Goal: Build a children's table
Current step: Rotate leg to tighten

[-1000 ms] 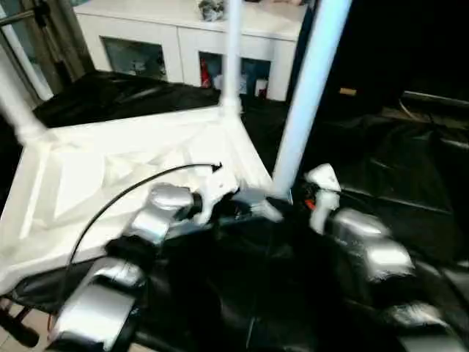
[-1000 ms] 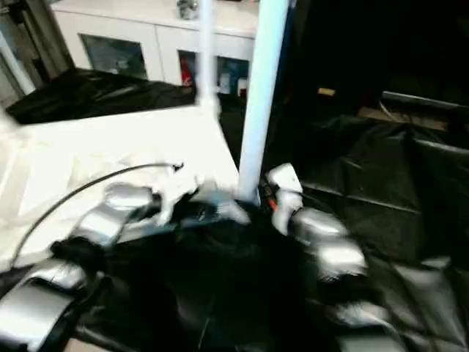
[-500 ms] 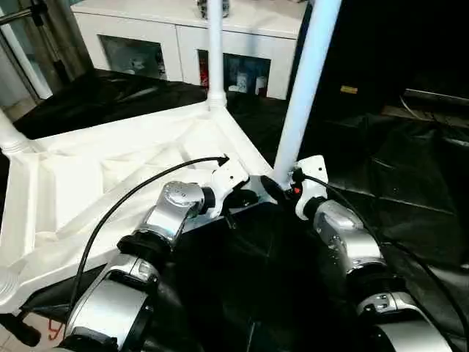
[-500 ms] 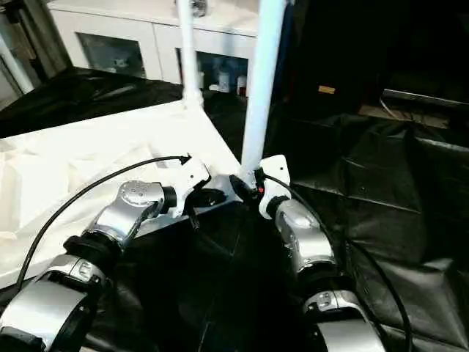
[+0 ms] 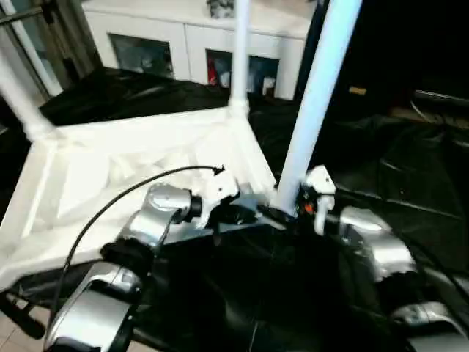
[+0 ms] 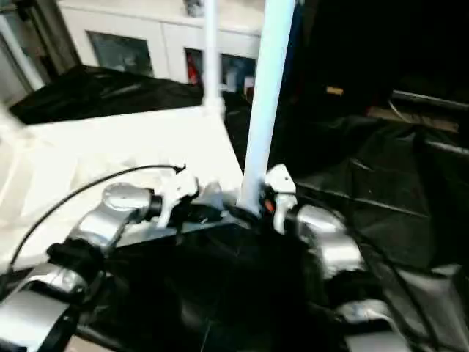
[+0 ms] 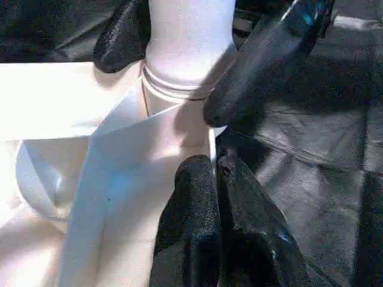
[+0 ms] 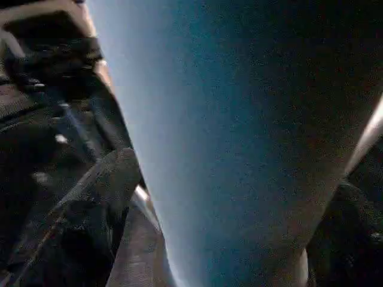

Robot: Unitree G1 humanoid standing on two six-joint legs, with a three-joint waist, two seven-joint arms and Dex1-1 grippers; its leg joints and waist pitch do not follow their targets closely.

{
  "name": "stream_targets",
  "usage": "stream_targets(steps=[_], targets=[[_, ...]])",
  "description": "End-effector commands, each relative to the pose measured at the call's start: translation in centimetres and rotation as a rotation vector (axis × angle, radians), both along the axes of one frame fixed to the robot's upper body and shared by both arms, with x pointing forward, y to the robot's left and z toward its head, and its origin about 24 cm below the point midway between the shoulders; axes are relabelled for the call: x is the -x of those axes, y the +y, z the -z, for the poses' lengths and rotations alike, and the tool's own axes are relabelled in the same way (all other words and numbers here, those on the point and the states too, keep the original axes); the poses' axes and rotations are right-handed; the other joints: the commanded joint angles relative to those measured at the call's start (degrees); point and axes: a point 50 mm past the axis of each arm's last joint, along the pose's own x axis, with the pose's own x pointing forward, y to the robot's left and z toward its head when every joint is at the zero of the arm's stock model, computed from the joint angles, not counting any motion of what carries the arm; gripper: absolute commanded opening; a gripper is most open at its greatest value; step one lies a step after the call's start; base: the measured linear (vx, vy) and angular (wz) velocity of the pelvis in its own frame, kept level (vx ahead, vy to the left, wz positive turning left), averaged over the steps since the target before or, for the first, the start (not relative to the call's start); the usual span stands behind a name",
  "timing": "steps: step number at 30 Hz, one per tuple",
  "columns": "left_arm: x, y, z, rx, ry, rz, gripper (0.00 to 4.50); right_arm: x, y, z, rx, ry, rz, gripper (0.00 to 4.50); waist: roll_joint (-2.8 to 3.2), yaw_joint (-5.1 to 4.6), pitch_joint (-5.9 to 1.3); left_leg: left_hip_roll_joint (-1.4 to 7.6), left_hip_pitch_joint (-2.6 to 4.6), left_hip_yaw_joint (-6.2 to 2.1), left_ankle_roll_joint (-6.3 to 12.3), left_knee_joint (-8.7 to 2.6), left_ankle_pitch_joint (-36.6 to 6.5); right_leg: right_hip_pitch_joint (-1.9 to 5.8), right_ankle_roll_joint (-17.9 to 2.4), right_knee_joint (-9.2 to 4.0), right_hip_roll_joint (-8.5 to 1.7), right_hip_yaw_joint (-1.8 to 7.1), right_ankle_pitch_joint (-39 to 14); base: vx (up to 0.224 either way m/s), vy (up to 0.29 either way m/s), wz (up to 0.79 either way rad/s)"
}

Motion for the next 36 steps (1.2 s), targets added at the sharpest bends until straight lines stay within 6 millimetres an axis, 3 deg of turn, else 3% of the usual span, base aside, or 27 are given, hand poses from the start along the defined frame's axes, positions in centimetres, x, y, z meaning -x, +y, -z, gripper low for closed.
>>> stream_targets(steps=[1,6,23,29,31,33,34,35,36], targets=[[0.2,-0.6,-1.0,0.043,-0.034,0.069,0.00,0.6,0.4,-0.3,-0.018,0.013,-0.089,3.99,-0.39,-0.02,-3.70,2.80,0.43,-0.93,5.37,-3.63,-7.65,3.13,-14.65,-3.78,-4.16,2.78,-6.04,0.000,0.000,0.00],[0.4,0.4,-0.9,0.028,-0.010,0.084,0.00,1.1,0.1,-0.5,-0.037,0.030,-0.131,3.83,-0.39,0.45,-3.80,2.83,0.40,-0.94,5.43,-3.59,-6.46,3.05,-14.82,-3.61,-4.21,2.74,-4.89,0.000,0.000,0.00],[0.8,0.5,-0.7,0.030,0.020,0.110,0.00,2.0,-0.1,-0.7,-0.059,0.087,-0.189,2.36,-0.53,0.55,-3.75,2.72,0.41,-0.94,4.55,-3.62,-6.44,3.04,-13.83,-3.80,-4.19,2.78,-6.71,0.000,0.000,0.00],[0.6,0.1,-0.6,0.032,0.000,0.074,0.00,2.3,0.4,-0.1,-0.067,0.105,-0.165,2.20,-0.62,0.69,-3.72,2.68,0.37,-0.98,4.46,-3.63,-6.45,3.04,-13.35,-3.91,-4.29,2.79,-7.65,0.000,0.000,0.00],[-0.2,-0.6,-0.7,0.029,-0.036,-0.013,0.00,1.9,1.1,0.7,-0.058,0.093,-0.052,2.19,-0.62,0.57,-3.59,2.69,0.38,-0.99,4.13,-3.70,-7.05,2.90,-13.01,-4.08,-4.28,2.80,-8.92,0.000,0.000,0.00],[-1.1,-1.4,-0.9,0.028,-0.071,-0.106,0.00,1.2,1.7,1.7,-0.035,0.091,0.084,2.16,-0.66,-0.01,-3.39,2.42,0.60,-1.09,2.23,-3.92,-8.95,2.63,-11.98,-4.66,-4.33,2.83,-13.01,0.000,0.000,0.00],[-1.2,-1.5,-0.9,0.028,-0.075,-0.118,0.00,1.1,1.8,1.8,-0.032,0.091,0.101,2.16,-0.66,-0.01,-3.39,2.42,0.60,-1.09,2.23,-3.92,-8.95,2.63,-11.98,-4.66,-4.33,2.83,-13.01,0.000,0.000,0.00],[-1.4,-1.8,-1.0,0.028,-0.083,-0.140,0.00,0.9,2.0,2.1,-0.018,0.094,0.137,2.16,-0.70,0.04,-3.35,2.30,0.89,-1.18,1.50,-3.97,-10.28,2.71,-10.71,-5.21,-4.44,2.85,-17.02,0.000,0.000,0.00],[-1.8,-2.3,-1.1,0.030,-0.094,-0.172,0.00,0.6,2.4,2.6,0.001,0.105,0.199,2.13,-0.61,-0.11,-3.23,2.31,0.79,-1.24,1.48,-4.07,-10.73,2.70,-10.27,-5.29,-4.36,2.86,-17.83,0.000,0.000,0.00]])
